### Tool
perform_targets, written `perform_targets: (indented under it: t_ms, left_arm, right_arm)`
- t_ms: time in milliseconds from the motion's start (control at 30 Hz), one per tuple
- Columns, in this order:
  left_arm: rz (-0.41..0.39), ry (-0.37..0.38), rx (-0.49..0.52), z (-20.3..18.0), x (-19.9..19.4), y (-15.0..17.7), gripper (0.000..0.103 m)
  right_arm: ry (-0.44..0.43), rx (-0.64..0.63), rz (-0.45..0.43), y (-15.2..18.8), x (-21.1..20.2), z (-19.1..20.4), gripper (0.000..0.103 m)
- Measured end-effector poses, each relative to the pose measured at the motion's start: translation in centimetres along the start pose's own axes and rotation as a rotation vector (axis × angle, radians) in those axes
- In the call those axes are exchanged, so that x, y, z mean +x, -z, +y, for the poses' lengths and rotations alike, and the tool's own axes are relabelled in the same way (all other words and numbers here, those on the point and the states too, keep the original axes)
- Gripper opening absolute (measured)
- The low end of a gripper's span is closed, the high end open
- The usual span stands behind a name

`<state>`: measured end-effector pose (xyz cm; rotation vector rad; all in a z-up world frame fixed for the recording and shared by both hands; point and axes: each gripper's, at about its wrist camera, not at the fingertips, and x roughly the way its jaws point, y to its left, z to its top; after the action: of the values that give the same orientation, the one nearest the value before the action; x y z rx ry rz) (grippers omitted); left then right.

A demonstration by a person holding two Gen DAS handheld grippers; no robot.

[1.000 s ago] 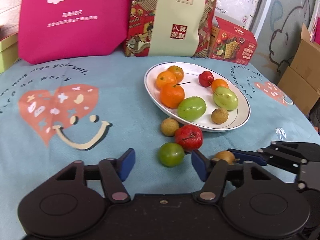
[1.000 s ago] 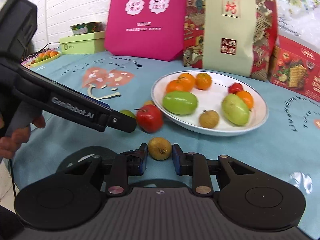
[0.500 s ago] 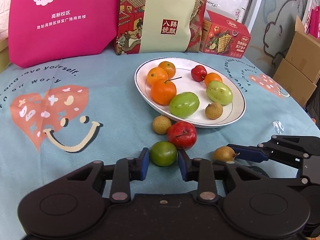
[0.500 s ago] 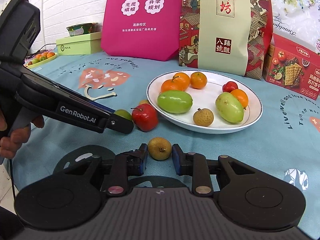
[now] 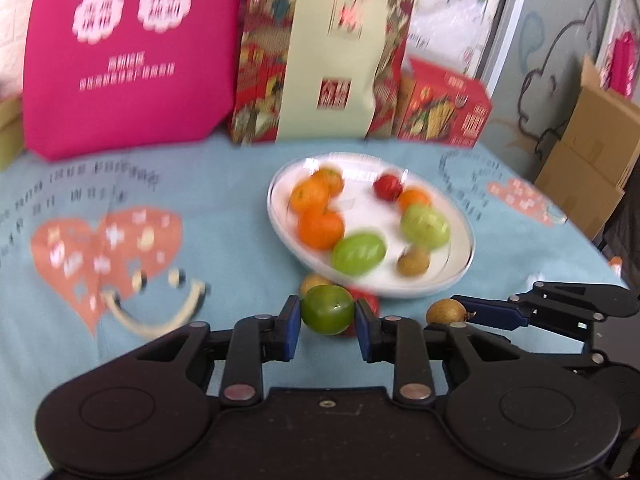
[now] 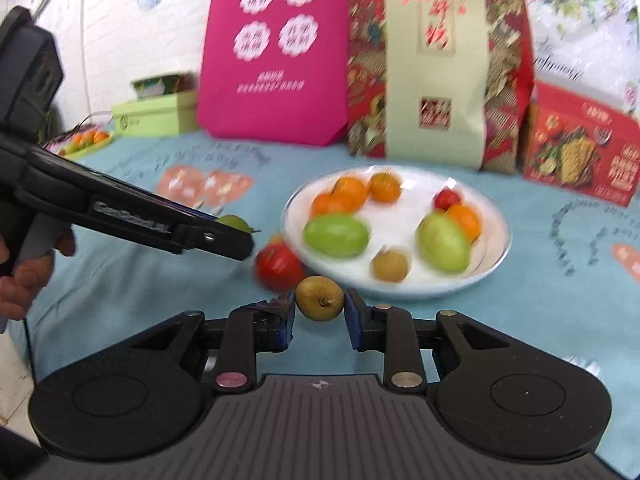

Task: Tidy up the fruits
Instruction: 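Carry the green fruit and kiwi over the plate, then open both tools over the plate and withdraw them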

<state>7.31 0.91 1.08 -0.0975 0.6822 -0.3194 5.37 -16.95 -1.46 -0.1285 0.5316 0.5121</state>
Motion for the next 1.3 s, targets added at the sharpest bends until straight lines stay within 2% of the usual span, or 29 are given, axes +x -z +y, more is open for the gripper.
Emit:
perform_targets:
  t_ms: [200,433,767,1300]
  left_arm:
    - [-0.081,0.016,0.044,-1.1,0.7,-4.1,0.103]
    - [-0.076,0.029,0.066,-1.8,4.4,-7.0,0.103]
    - [0.002,0.050,0.063,-1.2,8.7,-7.4,0.103]
    - [0.061,0.055,0.097,-1.3,11.9,-7.1,0.103]
  right_arm:
    - [0.067,-0.036,-0.064,-2.9,0.9,-2.1,0.046]
    - [0.099,-0.078,-0.071,-4.8,4.1,-4.0,0.046]
    - [0.111,-0.137,0.001,-4.9,8.1,-5.4,0.045]
    - [0.103,-0.267,0.094,-5.7,10.7,-5.3,0.045]
